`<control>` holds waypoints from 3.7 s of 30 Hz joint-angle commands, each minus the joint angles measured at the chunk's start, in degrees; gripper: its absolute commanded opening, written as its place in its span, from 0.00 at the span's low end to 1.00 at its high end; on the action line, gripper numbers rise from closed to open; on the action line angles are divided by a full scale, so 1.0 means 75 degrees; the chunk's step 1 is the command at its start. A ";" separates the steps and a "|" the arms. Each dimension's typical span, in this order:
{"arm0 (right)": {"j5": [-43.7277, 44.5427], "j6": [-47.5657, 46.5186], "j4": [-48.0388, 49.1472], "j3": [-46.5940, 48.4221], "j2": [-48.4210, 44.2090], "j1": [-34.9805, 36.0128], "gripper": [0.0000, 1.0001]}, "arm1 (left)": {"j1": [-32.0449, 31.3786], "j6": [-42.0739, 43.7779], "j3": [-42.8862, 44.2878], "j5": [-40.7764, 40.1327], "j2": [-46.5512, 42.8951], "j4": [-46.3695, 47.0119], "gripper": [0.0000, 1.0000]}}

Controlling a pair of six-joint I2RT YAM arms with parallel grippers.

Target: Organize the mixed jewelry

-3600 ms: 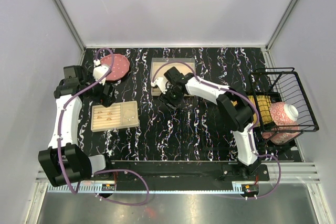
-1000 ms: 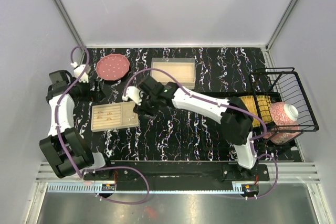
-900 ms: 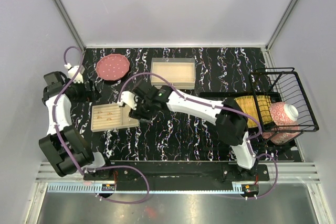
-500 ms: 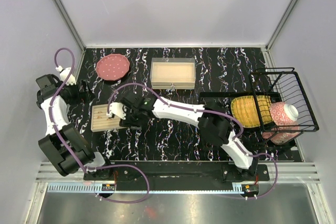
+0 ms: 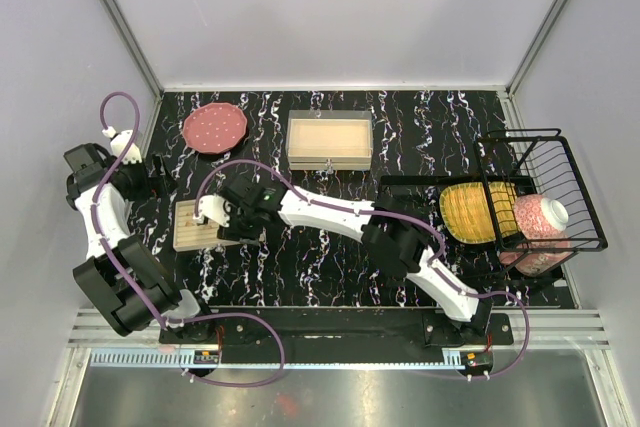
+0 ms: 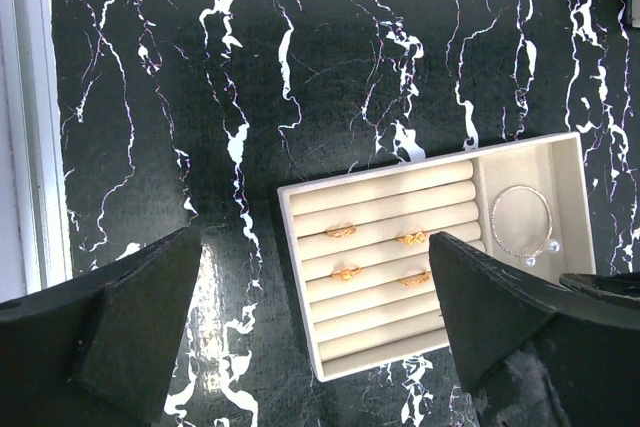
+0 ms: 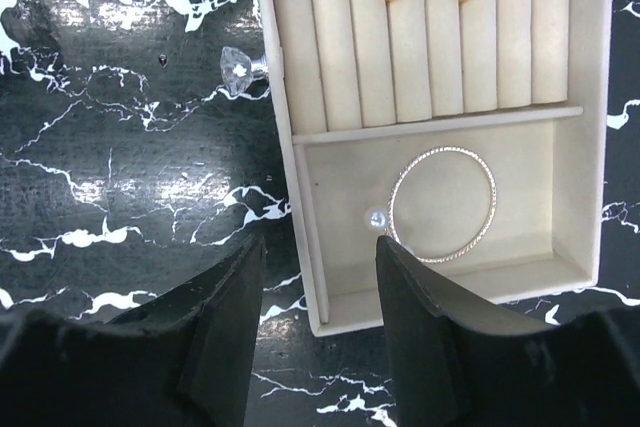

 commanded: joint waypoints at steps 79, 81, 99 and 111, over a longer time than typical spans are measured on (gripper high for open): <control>0.1202 0.0301 -0.0182 -0.3907 -0.4158 0.0104 0.00 | -0.2657 -0.0949 0.2806 0.0326 0.1279 -0.0129 0.99; 0.1237 0.0231 0.0040 -0.4237 -0.4580 0.0034 0.00 | -0.2963 -0.1219 0.3159 0.0220 0.1689 -0.0070 0.99; 0.0874 -0.0449 0.0744 -0.6125 -0.6198 -0.1618 0.00 | -0.5225 -0.3715 0.9064 -0.0121 0.6236 0.0105 0.99; 0.0394 -0.0695 0.0709 -0.6406 -0.6152 -0.2240 0.00 | -0.5683 -0.5098 0.9932 -0.0179 0.7900 0.1863 0.99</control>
